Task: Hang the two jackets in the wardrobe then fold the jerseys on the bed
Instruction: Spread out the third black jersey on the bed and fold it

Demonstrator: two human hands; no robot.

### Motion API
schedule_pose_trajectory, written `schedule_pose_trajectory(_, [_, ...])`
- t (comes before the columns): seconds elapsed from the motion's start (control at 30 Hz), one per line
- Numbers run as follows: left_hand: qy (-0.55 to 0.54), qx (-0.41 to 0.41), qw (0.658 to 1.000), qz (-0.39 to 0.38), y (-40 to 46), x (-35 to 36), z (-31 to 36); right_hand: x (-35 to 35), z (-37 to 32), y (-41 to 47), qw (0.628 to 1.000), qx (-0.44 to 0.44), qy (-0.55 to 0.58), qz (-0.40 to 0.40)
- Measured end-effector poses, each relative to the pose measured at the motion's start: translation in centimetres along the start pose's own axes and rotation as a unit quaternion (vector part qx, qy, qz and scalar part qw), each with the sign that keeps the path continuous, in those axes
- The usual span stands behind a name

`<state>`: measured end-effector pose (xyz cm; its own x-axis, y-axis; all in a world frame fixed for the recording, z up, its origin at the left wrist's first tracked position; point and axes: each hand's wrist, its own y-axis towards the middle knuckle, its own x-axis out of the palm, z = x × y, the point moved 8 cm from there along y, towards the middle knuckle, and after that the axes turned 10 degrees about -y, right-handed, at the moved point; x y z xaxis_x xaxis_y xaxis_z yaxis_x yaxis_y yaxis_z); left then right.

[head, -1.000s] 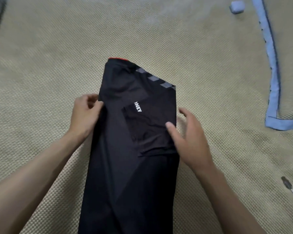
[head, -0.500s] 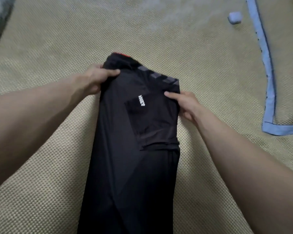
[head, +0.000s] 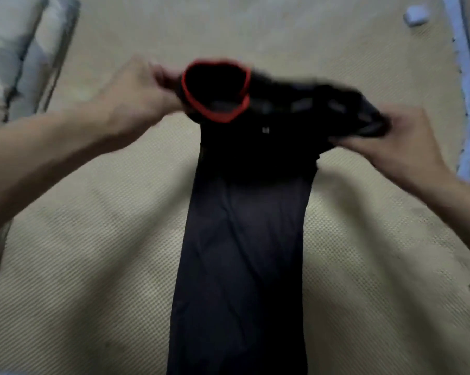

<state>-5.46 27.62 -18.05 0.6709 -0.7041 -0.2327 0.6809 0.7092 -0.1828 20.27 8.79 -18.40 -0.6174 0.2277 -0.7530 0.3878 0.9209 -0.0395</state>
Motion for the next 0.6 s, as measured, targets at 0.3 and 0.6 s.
schedule_pose_trajectory(0.3, [0.183,-0.085,0.866,-0.457,-25.8,8.6,-19.2,15.3,4.8,-26.0,0.933,-0.072,-0.137,-0.324])
schedule_pose_trajectory(0.6, [0.255,-0.024,0.954,-0.155,-10.2,6.0,-12.9,11.0,2.0,-11.7,0.979,0.017,-0.181,-0.096])
